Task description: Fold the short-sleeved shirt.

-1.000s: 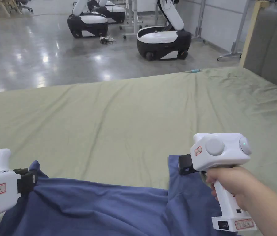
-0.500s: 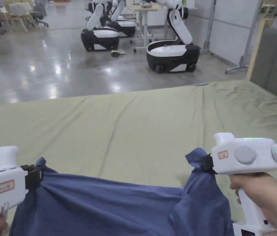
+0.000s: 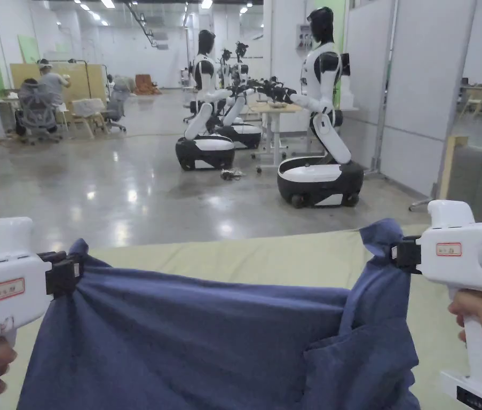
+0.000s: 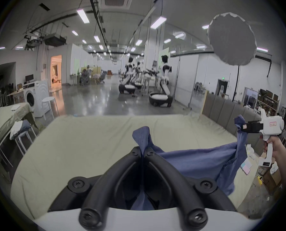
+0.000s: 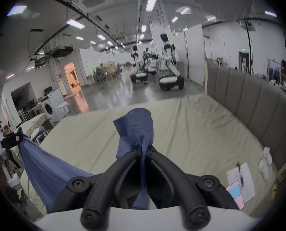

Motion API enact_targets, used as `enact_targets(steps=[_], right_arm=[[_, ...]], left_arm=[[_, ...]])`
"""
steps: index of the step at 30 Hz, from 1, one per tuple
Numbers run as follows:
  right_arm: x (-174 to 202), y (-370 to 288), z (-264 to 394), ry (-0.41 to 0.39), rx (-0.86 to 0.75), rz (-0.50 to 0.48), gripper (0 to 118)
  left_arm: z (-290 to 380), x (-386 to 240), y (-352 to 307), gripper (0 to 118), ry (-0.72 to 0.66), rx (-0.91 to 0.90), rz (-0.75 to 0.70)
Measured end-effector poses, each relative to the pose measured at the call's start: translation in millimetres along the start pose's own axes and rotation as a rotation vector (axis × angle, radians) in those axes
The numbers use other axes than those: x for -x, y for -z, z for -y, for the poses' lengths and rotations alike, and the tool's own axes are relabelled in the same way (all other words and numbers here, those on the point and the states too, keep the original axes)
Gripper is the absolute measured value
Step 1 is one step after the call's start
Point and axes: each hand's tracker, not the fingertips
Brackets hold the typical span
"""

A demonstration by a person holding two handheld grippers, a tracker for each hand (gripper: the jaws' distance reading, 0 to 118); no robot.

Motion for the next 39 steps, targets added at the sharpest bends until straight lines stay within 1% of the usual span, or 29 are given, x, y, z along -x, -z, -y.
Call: enact_targets(steps=[3,9,10,13,18,21,24,30,34,36,39], right_arm=[[8.9,-33.0,-38.6,-0.022,-0.077,-0.002,5],[34.3,-88.1,-105.1,-0.102,-0.221,0.000,5],[37.8,-92.4,-116.5,-0.125,-0.251,0.009,5],[44.2,-98.5,-142.7,-0.134,-0.275,0.013,5],[65.9,-105.3,-177.4,-0.182,-0.332,0.028,5],[77.2,-97.7,-197.9,-0.209,-0.351,0.052,5],[88.6,-87.0,-220.8,-0.211,-0.362,0.066,5],[114.5,-56.3,-267.4,-0.244,-0.400,0.104,5],[129.6,-28.5,-298.7,-0.296,-0.410,0.156,5],[133.0,-16.2,-314.4,-0.312,-0.422,0.168,5],[137.7,-10.8,-326.8,-0.275,-0.459,0.175,5]], left_arm=[[-36.5,-1.9,-31.4,0,0.007,-0.064,0.000],[-99.0,-1.0,-77.8,0,0.051,-0.172,-0.030],[-108.7,0.6,-83.6,0,0.050,-0.186,-0.039],[-132.6,7.0,-93.5,0,0.053,-0.218,-0.061],[-163.3,9.2,-97.4,0,0.085,-0.238,-0.103],[-178.9,16.2,-93.1,0,0.103,-0.244,-0.124],[-193.7,21.5,-81.0,0,0.086,-0.238,-0.132],[-222.0,30.2,-36.3,0,0.104,-0.235,-0.187],[-239.6,38.8,-5.2,0,0.076,-0.244,-0.192],[-245.4,40.6,9.2,0,0.097,-0.254,-0.210],[-255.1,43.8,34.2,0,0.142,-0.254,-0.227]])
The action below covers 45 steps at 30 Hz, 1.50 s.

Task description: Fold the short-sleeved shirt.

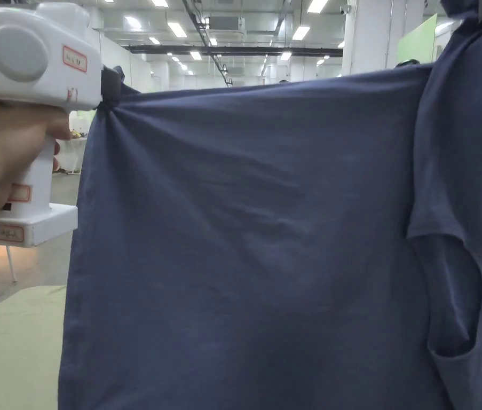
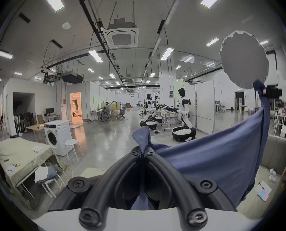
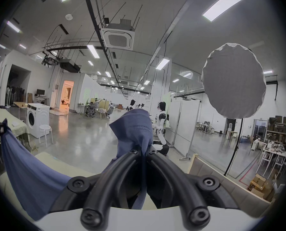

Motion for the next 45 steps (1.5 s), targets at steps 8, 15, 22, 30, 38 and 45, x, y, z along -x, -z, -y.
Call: enact_targets(steps=[8,15,22,30,38,45], right_arm=[[14.5,86.6,10.7,0.023,-0.023,0.031,5],[39.8,139.6,79.4,-0.005,0.040,0.034,5],[74.0,128.4,199.9,-0.041,0.182,-0.080,5],[85.9,117.9,335.0,-0.049,0.343,-0.159,5],[59.9,44.6,409.9,0.046,0.434,-0.255,5],[25.2,-85.3,439.9,0.037,0.463,-0.363,5]], left_arm=[[18.6,-11.3,70.7,0,-0.020,0.005,-0.035],[81.7,-22.9,127.5,0,0.006,0.046,-0.064],[193.0,-28.0,154.9,0,0.026,0.228,-0.062],[313.4,-37.9,138.5,0,0.007,0.384,-0.027],[372.8,-46.8,62.1,0,-0.044,0.459,0.020],[398.5,-50.0,-53.3,0,-0.021,0.464,0.126]])
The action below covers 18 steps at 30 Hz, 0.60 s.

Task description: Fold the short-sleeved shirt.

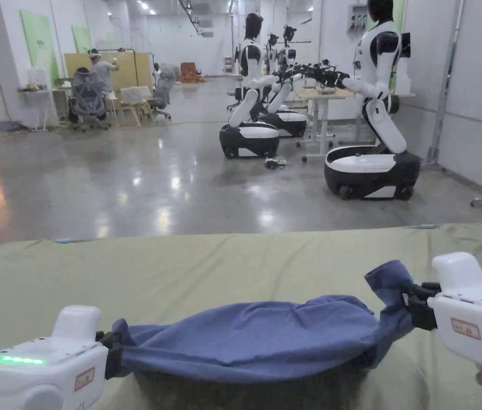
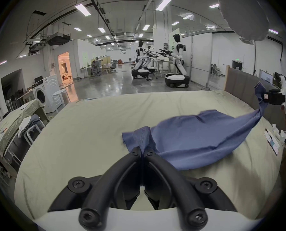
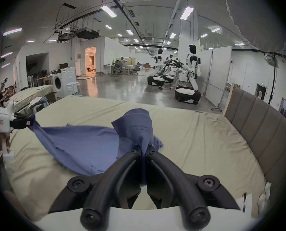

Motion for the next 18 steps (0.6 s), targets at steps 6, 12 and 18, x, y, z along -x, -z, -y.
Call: enact_targets(steps=[6,12,18], right_arm=[[11.2,-82.2,61.2,0.009,0.028,-0.034,5],[33.0,-170.5,125.9,0.016,0.038,-0.062,5],[54.2,-224.8,179.1,0.006,0.088,-0.076,5]], left_arm=[[70.6,1.0,-63.6,0,-0.045,0.040,0.115],[130.3,-6.9,-134.2,0,-0.048,0.053,0.119],[173.3,-16.6,-182.2,0,-0.079,0.073,0.103]])
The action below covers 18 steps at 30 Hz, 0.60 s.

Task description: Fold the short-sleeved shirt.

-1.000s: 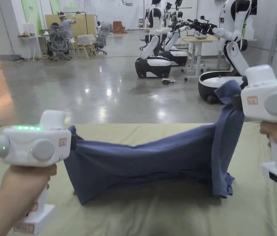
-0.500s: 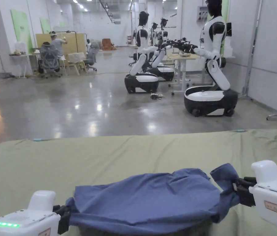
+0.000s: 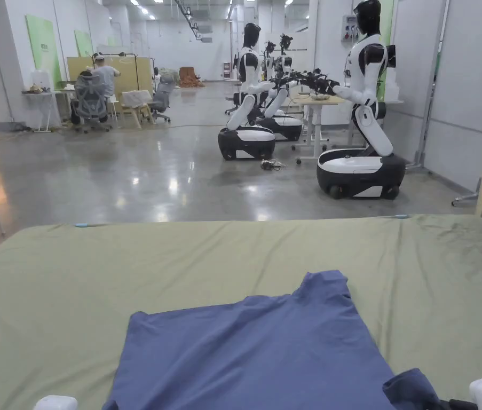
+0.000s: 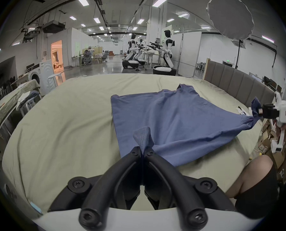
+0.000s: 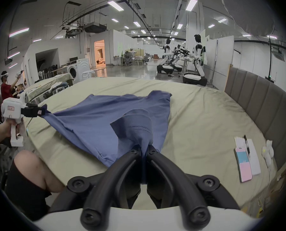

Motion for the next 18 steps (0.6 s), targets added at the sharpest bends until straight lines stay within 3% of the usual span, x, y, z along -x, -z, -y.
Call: enact_targets(steps=[4,10,12,13,14,15,16,17,18], right_arm=[[4.6,-6.3,23.7,0.015,0.027,0.003,5],[20.8,5.8,43.0,-0.022,0.089,0.064,5],[21.5,19.2,61.6,-0.012,0.105,0.093,6],[17.5,30.7,77.1,0.010,0.117,0.101,12],[17.1,31.0,83.9,0.036,0.121,0.128,32],[16.6,28.1,89.5,0.058,0.106,0.145,71],[15.0,23.7,93.6,0.088,0.094,0.152,117],[9.8,16.2,96.2,0.127,0.084,0.159,116],[8.3,3.8,99.0,0.184,-0.033,0.143,116]], left_arm=[[29.2,-3.0,-8.9,0,-0.016,0.024,-0.001],[61.3,-2.2,5.1,1,-0.016,0.071,-0.027],[69.1,-0.1,15.5,6,-0.019,0.085,-0.055],[71.7,-0.5,16.3,27,-0.026,0.089,-0.062],[75.9,2.0,18.1,57,-0.035,0.094,-0.067],[79.8,6.2,19.0,88,-0.046,0.103,-0.069],[81.3,6.9,16.5,112,-0.048,0.107,-0.073],[81.4,6.7,8.9,113,-0.048,0.107,-0.078],[80.3,6.5,-4.8,113,-0.041,0.075,-0.092]])
